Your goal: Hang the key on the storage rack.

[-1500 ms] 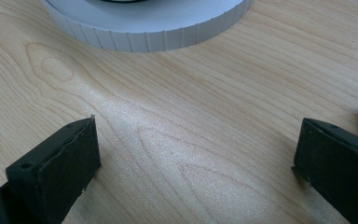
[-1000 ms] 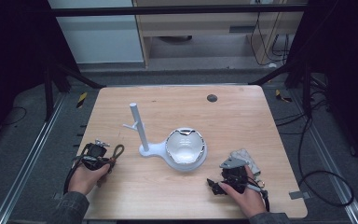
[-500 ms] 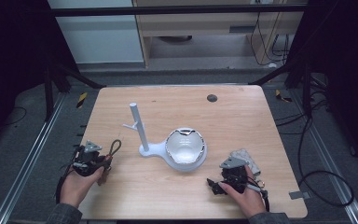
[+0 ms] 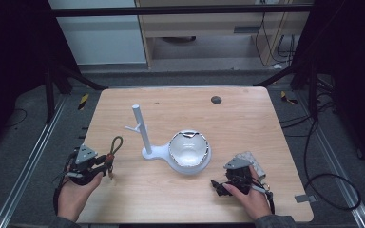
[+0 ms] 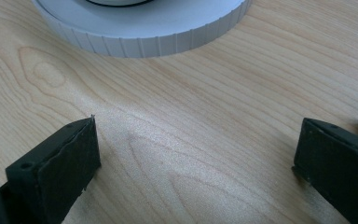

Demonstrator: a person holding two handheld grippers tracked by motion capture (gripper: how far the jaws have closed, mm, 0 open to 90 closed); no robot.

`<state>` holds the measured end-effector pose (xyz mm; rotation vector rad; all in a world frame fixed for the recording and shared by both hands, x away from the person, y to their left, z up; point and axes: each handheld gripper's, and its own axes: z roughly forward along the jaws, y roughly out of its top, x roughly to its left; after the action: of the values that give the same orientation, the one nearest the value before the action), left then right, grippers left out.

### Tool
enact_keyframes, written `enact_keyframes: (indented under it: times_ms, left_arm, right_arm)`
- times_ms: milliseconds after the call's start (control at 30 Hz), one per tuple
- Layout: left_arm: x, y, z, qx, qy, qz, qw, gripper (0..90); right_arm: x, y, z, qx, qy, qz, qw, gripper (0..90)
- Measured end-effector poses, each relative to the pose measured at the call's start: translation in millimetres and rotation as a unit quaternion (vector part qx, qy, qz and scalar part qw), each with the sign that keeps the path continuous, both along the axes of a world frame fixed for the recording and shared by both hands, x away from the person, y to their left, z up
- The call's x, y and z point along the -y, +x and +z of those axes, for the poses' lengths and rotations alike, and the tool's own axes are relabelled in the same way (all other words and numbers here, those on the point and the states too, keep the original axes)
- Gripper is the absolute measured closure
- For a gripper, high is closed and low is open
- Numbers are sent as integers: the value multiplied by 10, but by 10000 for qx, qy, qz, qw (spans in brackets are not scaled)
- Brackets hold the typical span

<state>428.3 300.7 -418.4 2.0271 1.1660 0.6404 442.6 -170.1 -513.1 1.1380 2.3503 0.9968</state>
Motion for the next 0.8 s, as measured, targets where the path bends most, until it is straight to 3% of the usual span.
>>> enact_keyframes:
  times_ms: [500,700,800]
  left_arm:
    - [127,-165,171,515,-291,-205,9980,659]
    - [192,-240,258,735,-436,-306,9959,659]
    - [229,-290,327,944,-538,-360,9934,659]
  right_arm:
    - [0,0,0,0,1,4,10000,2]
    - [0,0,0,1,-2,0,10000,2]
    - [0,0,0,1,1,5,10000,2]
